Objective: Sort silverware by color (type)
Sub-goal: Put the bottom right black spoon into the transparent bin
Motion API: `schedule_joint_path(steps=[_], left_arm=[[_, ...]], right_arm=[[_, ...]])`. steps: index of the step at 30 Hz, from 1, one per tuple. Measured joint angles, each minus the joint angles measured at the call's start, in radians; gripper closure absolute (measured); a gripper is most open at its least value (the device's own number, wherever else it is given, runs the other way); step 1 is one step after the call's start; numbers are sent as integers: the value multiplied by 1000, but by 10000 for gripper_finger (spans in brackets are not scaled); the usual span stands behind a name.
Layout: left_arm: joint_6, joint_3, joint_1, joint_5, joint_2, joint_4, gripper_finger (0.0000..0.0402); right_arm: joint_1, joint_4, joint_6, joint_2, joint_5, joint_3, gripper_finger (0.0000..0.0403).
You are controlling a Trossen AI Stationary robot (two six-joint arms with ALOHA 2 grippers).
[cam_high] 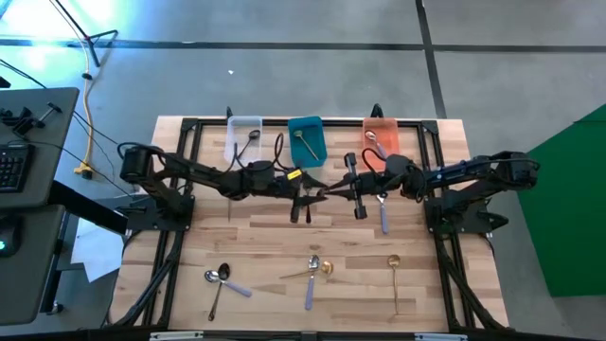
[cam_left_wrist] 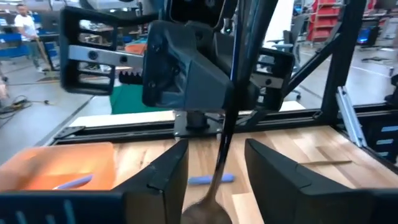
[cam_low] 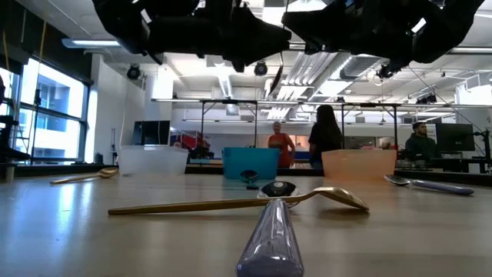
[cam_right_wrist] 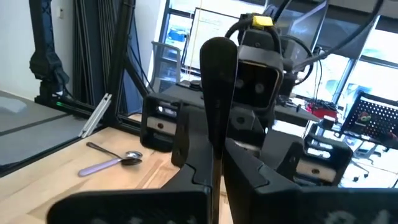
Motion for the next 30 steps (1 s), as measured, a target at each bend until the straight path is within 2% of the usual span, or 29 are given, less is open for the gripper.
schedule_joint_path(steps=[3,16,23,30], left_arm=[[-1,19,0,26,27,-4,279],[49,37,-5,22,37,1,392],[19,37,-6,21,35,-2,398],[6,37,0,7,33,-55,399]], right_arm=[[0,0,0,0,0,0,396],[5,-5,4,0,0,0,396],[5,-6,5,0,5,1,377],[6,-10,25,0,54,1,320]])
